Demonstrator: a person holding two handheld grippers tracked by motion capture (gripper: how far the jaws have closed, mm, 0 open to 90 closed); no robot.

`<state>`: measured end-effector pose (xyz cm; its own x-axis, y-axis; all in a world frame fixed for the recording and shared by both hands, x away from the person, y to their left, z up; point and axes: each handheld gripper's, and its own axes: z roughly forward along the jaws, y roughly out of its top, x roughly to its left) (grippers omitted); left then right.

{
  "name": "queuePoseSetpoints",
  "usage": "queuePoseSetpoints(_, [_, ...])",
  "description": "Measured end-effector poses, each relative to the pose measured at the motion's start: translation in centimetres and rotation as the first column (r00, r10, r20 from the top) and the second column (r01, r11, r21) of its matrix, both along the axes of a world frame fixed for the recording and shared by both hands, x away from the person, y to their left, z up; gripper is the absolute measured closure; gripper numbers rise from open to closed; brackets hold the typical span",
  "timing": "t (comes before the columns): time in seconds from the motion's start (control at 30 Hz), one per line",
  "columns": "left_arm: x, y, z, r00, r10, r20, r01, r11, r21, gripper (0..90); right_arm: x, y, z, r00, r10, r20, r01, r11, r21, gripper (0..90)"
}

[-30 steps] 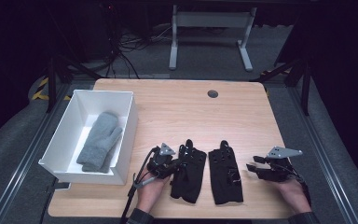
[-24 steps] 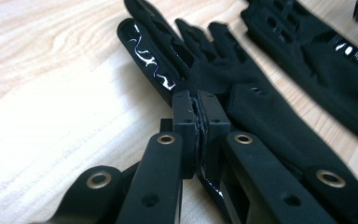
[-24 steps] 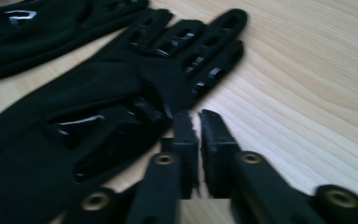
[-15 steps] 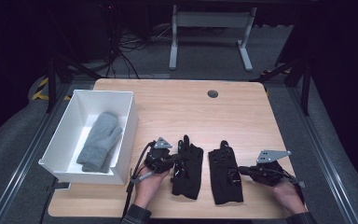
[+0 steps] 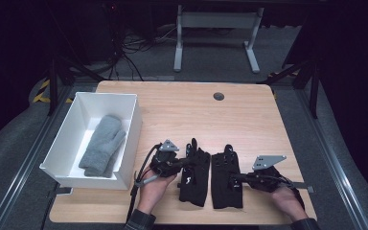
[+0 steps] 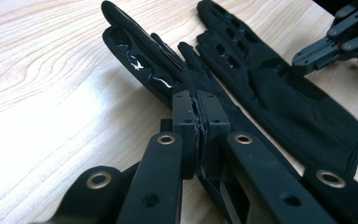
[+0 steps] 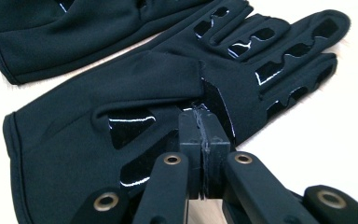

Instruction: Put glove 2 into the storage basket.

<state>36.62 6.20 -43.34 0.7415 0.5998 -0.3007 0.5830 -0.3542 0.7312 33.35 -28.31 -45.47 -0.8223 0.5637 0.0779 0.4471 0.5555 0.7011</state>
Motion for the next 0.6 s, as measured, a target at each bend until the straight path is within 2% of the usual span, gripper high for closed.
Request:
queuePoseSetpoints(0.33, [0.1, 0.2, 0.5, 0.9999, 0.004, 0.010, -0.004, 0.9998, -0.020, 88.0, 0.3, 1.7, -0.1, 0.9996, 0.028, 0.003, -0.028, 0.9995, -0.012, 90.0])
queuePoseSetpoints(0.6, [0.3, -0.1, 2.1, 0.9992, -0.025, 0.030, 0.026, 0.9985, -0.049, 88.0, 0.8, 3.3, -0.2, 0.9989, 0.046, 0.004, -0.046, 0.9989, -0.010, 90.0])
